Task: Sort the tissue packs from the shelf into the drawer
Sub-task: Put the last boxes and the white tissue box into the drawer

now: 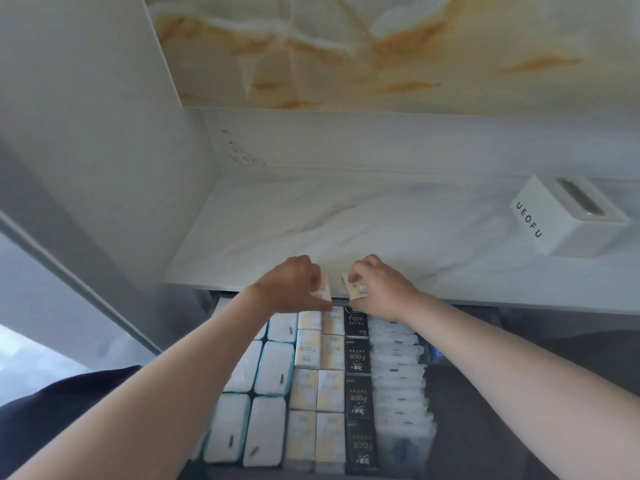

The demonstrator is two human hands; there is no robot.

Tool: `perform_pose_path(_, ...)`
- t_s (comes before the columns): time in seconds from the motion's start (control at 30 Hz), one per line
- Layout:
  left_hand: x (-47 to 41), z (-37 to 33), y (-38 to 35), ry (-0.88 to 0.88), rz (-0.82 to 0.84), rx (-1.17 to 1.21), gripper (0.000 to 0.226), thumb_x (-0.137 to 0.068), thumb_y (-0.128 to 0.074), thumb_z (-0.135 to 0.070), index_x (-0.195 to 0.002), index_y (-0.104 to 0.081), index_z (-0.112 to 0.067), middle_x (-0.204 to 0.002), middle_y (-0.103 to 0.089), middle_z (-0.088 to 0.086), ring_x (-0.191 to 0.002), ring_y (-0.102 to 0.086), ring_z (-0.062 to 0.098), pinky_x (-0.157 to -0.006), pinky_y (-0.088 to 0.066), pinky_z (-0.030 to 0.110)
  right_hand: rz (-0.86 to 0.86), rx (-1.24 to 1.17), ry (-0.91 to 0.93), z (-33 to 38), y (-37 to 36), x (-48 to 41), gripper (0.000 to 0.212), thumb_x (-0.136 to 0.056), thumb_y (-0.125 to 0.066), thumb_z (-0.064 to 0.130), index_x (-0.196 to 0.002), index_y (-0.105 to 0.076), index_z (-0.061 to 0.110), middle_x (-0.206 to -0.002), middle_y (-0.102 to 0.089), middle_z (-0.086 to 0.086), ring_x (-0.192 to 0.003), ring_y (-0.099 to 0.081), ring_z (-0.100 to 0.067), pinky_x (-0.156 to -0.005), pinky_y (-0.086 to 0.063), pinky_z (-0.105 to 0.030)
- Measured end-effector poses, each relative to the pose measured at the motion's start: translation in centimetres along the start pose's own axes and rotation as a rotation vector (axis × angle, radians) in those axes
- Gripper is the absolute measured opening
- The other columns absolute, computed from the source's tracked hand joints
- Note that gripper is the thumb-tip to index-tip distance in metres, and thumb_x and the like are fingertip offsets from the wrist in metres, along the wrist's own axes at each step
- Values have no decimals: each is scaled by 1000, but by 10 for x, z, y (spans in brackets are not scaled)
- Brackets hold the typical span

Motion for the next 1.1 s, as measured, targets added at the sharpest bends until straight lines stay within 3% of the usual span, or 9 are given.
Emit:
perform_pose_path(0.23, 43, -15, -31, -17, 118, -103, 48, -69, -73, -66, -82, -54, -24, -94, -52, -9, -81, -48, 12, -67, -37, 27, 107, -26, 104, 31, -48, 42, 35, -72, -77, 38, -96, -56, 24, -107, -41, 10, -86, -53, -12, -67, -39, -23)
perform_pose_path(0.4, 58, 6, -34, 4, 139, -121, 45, -69, -71, -66, -84, -53, -28, -94, -49, -13, -85, -50, 12, -72, -44, 29, 71, -148, -106, 12, -80, 36, 30, -79, -78, 36, -99, -63, 20, -113, -46, 4, -91, -58, -14, -83, -51, -30)
perform_pose_path(0.53, 59, 8, -39, 11, 163, -108, 45, -70, -74, -61, -90, -55, -26, -100, -50, -10, -88, -47, 12, -72, -40, 28, 16, -160, -96, 8, -86, 26, 31, -89, -70, 16, -120, -64, 16, -139, -45, -1, -126, -52, -22, -98, -34, -15)
perform_pose_path(0.63, 57, 0, -51, -13, 179, -83, 45, -72, -76, -56, -94, -56, -22, -102, -52, -8, -91, -47, 13, -74, -40, 27, 32, -140, -84, 7, -86, 23, 42, -91, -64, 4, -131, -62, 16, -157, -34, -4, -144, -35, -22, -113, -22, -20)
perform_pose_path(0.73, 52, -17, -57, -63, 126, -113, 43, -73, -75, -57, -93, -56, -23, -102, -52, -7, -96, -49, 14, -77, -43, 28, -11, -122, -58, 10, -70, 29, 31, -91, -63, 9, -120, -68, 18, -139, -55, 0, -128, -53, -20, -106, -42, -28)
perform_pose_path(0.87, 42, -43, -61, -90, 9, -146, 44, -73, -70, -63, -90, -60, -23, -98, -56, -5, -99, -53, 17, -80, -49, 32, 51, -416, -276, 0, -63, 43, 17, -93, -53, 22, -102, -67, 21, -92, -72, 2, -72, -73, -20, -65, -56, -32)
perform_pose_path(0.93, 39, -49, -70, -80, 8, -185, 48, -74, -65, -65, -93, -62, -21, -102, -58, -2, -102, -52, 18, -83, -50, 34, 194, -573, -400, -6, -81, 55, 23, -92, -56, 32, -111, -60, 20, -89, -72, -4, -61, -72, -21, -47, -48, -29)
perform_pose_path(1.03, 40, -54, -86, -126, 53, -292, 51, -73, -64, -69, -100, -63, -26, -111, -54, -4, -109, -47, 18, -90, -47, 35, 222, -480, -430, -15, -91, 63, 54, -84, -72, 47, -125, -48, 21, -102, -67, -2, -63, -71, -18, -50, -47, -26)
perform_pose_path(1.1, 43, -55, -93, -183, 78, -383, 49, -74, -66, -66, -106, -61, -30, -122, -47, -5, -114, -42, 18, -97, -42, 35, 192, -407, -417, -15, -92, 63, 57, -84, -72, 48, -125, -45, 20, -105, -62, 1, -58, -67, -13, -51, -48, -24)
Point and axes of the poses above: each hand's wrist, its own x-axis away from the middle knuckle, its own y-axis out of the back of the hand, z = x × y, the point moved 10 cm from there along -x, towards the middle knuckle
